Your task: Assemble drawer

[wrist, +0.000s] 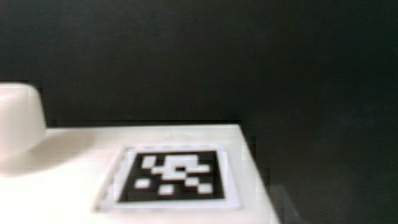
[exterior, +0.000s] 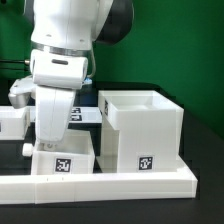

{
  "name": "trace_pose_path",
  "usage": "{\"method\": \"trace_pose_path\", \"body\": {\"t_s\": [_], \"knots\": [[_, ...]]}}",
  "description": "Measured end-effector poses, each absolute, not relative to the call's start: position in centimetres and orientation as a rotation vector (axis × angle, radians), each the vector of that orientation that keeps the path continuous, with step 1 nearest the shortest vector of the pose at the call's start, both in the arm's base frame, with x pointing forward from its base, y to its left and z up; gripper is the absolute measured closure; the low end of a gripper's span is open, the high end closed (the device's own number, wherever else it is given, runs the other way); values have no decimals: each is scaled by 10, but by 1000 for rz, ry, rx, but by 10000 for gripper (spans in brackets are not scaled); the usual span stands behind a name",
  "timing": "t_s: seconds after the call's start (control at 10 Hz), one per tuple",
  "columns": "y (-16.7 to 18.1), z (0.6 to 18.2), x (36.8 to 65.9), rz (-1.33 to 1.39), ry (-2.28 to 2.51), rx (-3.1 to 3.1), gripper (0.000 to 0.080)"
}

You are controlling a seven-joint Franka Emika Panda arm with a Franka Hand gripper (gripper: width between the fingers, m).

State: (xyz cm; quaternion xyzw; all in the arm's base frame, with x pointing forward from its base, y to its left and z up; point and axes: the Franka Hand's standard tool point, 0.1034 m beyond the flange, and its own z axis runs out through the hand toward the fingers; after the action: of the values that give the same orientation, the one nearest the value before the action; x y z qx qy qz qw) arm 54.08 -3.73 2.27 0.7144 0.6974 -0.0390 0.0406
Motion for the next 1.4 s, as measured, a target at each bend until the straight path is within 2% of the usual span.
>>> {"method": "trace_pose_path", "body": {"t_s": [0.8,1.2,1.4], "knots": [[-36,21,541,-109,2134,2203,757],[-61,21,539,-28,2198,2220,757],[-60,20,538,-34,2193,2224,757]]}}
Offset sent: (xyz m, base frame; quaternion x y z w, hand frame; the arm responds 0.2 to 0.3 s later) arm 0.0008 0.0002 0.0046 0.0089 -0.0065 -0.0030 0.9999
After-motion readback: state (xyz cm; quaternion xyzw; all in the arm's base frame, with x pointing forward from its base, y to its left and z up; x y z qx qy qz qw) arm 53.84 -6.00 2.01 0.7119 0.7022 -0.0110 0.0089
